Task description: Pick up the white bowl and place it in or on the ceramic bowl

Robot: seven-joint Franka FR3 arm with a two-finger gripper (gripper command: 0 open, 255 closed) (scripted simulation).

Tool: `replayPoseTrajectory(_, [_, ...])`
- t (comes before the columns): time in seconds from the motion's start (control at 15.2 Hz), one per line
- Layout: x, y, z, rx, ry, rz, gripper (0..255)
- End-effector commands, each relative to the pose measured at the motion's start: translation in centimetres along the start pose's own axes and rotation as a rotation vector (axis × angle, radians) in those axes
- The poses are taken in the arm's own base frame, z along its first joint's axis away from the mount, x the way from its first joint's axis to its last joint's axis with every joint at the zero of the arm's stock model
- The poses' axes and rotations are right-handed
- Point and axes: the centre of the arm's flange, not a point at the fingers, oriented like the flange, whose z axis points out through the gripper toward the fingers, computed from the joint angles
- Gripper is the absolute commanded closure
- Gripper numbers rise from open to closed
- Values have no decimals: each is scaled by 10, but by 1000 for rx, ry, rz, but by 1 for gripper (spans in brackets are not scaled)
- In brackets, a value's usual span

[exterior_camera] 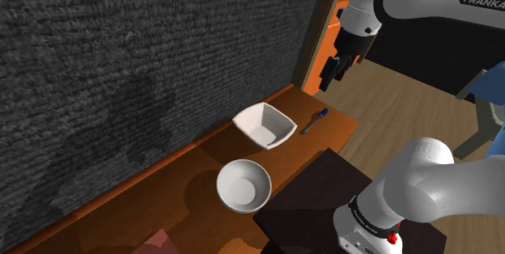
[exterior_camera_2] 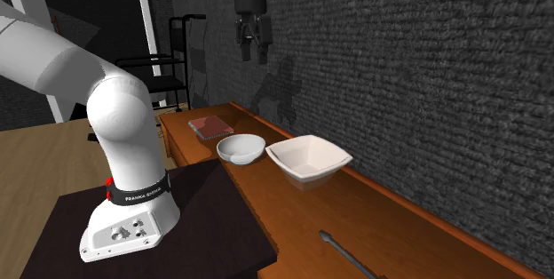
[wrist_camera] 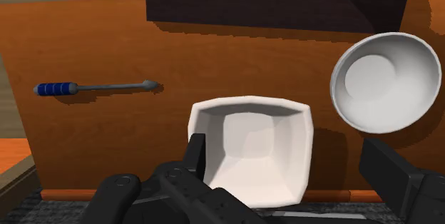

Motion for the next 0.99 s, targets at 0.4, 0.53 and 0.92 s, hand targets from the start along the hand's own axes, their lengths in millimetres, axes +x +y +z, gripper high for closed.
replayPoseTrajectory(0.4, [13,-33,70,15,1,-18,0])
replayPoseTrajectory(0.53, [17,-45,93,20,1,-24,0])
replayPoseTrajectory(0.92, [29,-80,162,35,2,-43,0])
